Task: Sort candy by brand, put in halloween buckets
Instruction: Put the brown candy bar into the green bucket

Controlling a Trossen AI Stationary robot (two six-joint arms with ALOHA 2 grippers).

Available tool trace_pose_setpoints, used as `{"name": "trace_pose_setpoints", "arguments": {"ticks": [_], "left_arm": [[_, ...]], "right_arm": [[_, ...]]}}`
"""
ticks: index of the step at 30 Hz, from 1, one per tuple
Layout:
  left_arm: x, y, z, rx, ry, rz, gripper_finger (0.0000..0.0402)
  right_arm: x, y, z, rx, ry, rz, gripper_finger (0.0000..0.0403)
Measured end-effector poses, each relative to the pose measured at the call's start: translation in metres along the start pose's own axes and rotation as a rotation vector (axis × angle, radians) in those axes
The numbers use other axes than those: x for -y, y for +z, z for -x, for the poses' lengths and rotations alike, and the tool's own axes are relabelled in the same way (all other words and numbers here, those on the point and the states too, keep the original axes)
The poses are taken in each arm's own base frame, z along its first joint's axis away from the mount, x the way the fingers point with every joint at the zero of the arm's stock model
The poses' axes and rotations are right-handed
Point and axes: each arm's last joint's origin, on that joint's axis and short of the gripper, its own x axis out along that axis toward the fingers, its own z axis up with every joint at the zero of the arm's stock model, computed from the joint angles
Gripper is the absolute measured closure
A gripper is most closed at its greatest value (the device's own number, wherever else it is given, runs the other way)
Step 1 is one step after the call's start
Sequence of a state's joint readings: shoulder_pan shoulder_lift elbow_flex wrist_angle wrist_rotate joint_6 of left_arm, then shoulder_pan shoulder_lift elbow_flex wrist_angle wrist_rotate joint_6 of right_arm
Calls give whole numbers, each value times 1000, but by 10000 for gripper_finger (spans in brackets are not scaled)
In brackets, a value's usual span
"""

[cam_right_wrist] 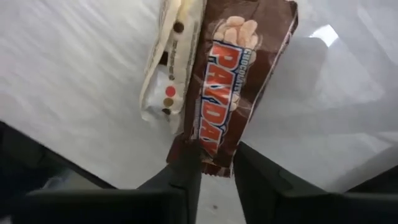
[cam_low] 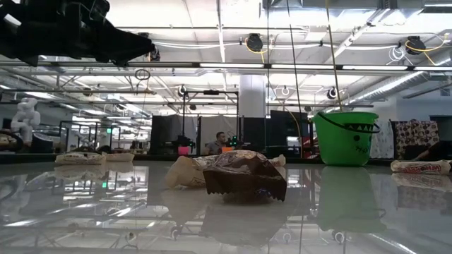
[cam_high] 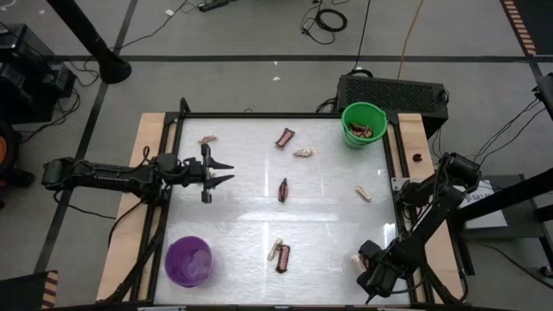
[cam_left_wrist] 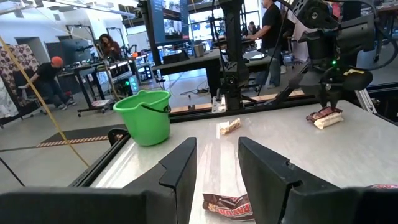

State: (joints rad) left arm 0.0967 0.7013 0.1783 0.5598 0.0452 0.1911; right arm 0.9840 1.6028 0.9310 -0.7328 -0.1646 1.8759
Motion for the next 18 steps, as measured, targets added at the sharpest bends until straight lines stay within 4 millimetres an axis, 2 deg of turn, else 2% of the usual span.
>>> {"name": "trace_pose_setpoints", "arguments": {"ticks": [6,13,18], "left_arm": [[0,0,0,0,0,0,274],[0,0,0,0,0,0,274],[0,0,0,1,0,-1,274]], "right_arm": [[0,-1,4,-47,7,107,392],[3,9,25,-52,65,74,401],[14,22,41,-11,29,16,402]]}}
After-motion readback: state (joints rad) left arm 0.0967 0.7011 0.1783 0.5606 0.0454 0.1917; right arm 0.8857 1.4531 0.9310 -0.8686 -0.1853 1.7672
